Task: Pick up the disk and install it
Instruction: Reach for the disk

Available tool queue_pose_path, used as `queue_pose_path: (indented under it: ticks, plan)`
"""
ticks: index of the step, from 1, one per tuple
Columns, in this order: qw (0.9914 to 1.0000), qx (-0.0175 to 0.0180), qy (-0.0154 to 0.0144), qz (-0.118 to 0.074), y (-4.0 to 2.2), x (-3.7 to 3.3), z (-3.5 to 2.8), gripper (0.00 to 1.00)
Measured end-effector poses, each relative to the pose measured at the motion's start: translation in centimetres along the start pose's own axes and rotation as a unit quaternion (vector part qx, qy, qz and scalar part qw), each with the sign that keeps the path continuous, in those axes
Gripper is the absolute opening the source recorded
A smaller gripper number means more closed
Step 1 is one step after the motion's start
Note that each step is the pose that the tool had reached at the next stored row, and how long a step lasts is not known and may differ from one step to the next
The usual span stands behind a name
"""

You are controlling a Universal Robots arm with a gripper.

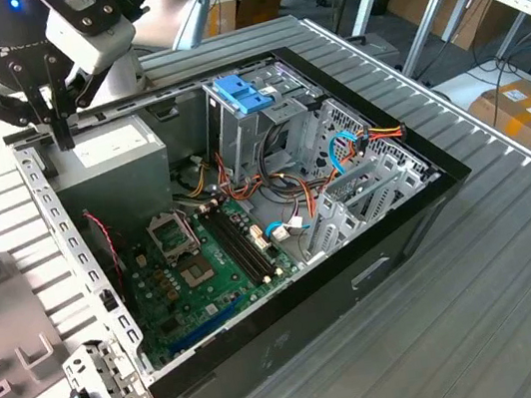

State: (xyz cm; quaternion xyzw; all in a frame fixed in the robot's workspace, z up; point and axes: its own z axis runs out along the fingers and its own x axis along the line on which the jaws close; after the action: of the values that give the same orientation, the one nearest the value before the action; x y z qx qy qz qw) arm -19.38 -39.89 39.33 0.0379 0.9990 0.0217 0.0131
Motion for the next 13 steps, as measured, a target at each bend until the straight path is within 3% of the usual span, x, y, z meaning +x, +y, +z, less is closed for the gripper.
queue_pose_path:
  ticks: [13]
  plan:
    - [1.00000, 0.0000, 0.0000, 0.000, -0.12, 1.57, -0.05, 0.11]
